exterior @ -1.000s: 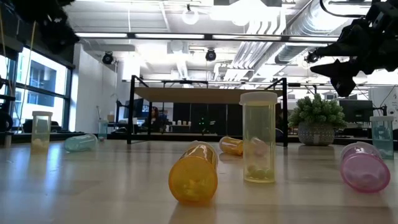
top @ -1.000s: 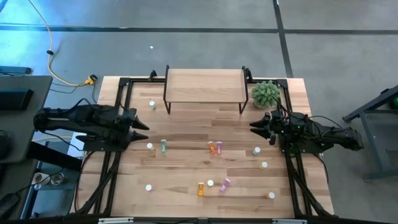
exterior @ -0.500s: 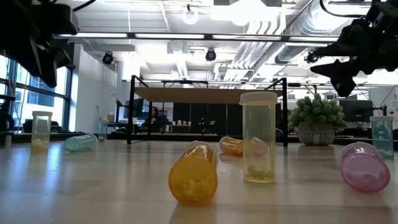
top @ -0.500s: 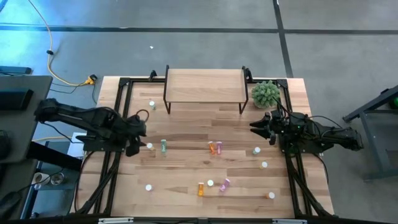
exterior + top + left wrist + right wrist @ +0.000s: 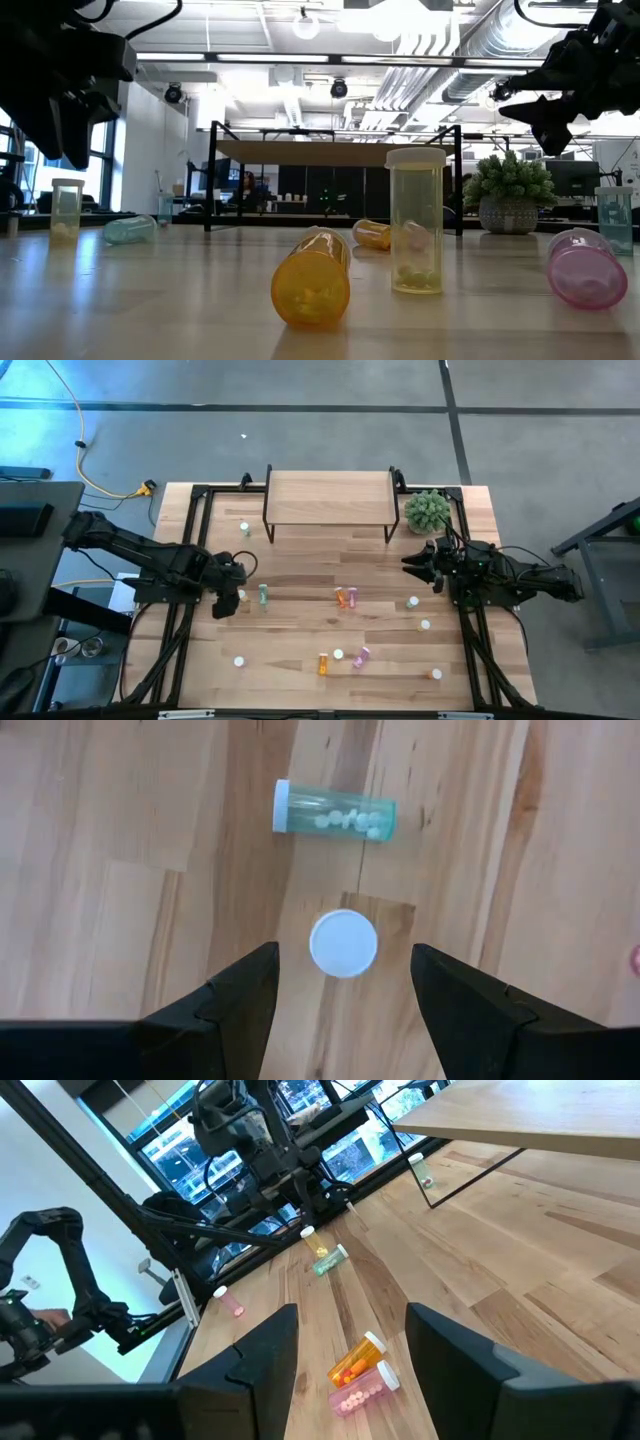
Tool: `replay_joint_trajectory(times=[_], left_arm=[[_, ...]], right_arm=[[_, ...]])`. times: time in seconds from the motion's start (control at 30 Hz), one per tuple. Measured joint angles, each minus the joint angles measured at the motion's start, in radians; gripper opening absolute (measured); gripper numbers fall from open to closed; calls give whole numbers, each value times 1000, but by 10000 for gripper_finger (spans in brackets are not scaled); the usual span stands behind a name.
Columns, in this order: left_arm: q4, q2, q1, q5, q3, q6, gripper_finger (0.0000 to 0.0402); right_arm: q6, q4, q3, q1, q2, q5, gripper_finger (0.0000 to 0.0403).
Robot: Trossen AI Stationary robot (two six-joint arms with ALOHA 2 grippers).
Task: Pick and place medicine bottles onto shelf by color
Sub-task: Put the top yellow pill bottle on the shelf
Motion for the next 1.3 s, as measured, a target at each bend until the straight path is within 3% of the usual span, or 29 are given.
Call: replay_joint_trajectory(times=[0.67, 1.1, 1.3], left_arm=[[63, 158, -5, -16, 0, -62, 211], [62, 162, -5, -9, 0, -42, 121], [62, 162, -5, -8, 0, -40, 109]], right_arm=[[0, 0, 0, 0, 0, 0, 177], [0, 0, 0, 0, 0, 0, 177], [0, 0, 0, 0, 0, 0, 177]])
